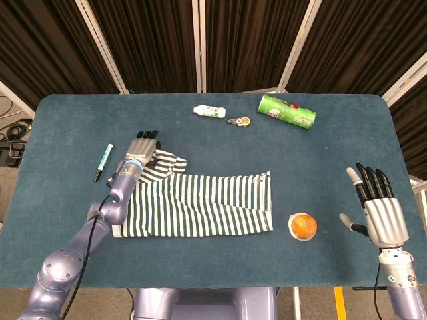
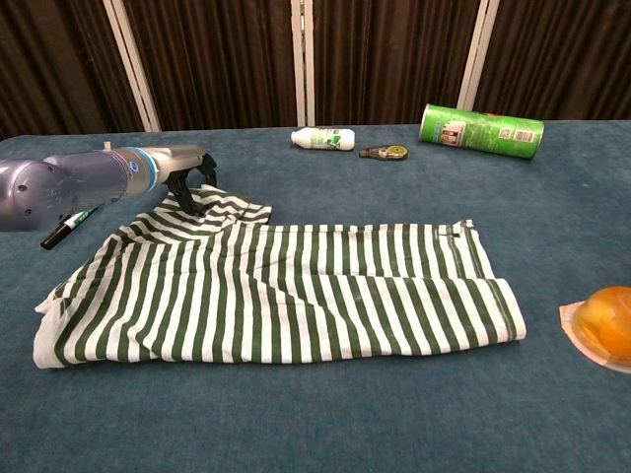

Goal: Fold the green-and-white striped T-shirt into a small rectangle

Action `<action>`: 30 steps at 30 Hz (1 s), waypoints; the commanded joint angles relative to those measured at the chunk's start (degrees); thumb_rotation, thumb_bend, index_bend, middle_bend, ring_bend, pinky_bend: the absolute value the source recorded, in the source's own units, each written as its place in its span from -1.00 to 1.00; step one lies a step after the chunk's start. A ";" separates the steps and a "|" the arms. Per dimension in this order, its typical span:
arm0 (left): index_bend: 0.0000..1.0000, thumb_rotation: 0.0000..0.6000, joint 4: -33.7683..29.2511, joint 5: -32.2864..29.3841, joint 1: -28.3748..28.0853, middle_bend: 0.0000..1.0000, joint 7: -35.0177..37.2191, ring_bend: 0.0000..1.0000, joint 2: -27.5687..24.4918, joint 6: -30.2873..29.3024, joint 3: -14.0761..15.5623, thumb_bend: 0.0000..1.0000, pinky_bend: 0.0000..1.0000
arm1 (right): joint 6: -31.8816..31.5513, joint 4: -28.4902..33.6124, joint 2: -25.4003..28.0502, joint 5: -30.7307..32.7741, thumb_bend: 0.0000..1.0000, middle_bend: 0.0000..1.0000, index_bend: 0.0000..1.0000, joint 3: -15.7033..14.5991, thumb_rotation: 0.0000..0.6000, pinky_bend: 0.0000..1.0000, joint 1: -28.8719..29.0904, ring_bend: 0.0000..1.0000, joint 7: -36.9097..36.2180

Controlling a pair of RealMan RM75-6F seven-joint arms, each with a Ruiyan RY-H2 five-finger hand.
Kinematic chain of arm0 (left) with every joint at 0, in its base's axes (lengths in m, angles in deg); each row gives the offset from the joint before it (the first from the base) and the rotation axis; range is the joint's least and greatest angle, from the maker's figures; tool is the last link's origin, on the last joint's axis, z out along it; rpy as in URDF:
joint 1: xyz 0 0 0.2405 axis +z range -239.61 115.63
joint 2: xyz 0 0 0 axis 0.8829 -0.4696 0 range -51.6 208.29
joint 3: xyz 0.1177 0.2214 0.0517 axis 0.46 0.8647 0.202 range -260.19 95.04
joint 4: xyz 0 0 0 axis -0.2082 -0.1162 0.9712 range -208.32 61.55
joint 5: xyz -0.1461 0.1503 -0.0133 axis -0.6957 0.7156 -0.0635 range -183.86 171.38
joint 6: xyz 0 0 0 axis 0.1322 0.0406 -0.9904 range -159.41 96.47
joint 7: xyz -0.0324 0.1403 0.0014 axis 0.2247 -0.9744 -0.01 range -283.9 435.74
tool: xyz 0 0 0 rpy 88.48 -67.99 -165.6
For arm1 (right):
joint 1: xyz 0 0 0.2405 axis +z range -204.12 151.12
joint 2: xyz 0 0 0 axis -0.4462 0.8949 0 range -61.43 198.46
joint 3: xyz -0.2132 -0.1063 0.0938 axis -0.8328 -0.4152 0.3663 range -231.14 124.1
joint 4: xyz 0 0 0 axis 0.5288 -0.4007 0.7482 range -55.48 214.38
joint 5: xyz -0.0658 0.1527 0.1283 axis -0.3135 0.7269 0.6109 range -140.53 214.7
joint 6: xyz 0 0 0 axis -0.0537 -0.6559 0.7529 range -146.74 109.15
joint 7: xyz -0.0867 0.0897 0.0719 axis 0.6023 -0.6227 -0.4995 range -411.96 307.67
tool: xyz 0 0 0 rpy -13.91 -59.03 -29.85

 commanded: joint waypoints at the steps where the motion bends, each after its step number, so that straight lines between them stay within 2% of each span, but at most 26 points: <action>1: 0.56 1.00 -0.81 -0.03 0.33 -1.00 0.08 -1.00 -0.56 -0.57 -0.07 -0.23 -1.00 | -0.01 0.01 0.01 -0.03 -0.98 -0.99 -0.77 0.00 1.00 -1.00 0.01 -1.00 -0.01; 30: 0.65 1.00 -9.28 -2.55 2.60 -1.00 -4.36 -1.00 -4.94 -3.11 0.18 0.07 -1.00 | -0.69 0.59 0.38 -0.67 -0.98 -0.99 -0.77 -0.07 1.00 -1.00 -0.21 -1.00 -0.31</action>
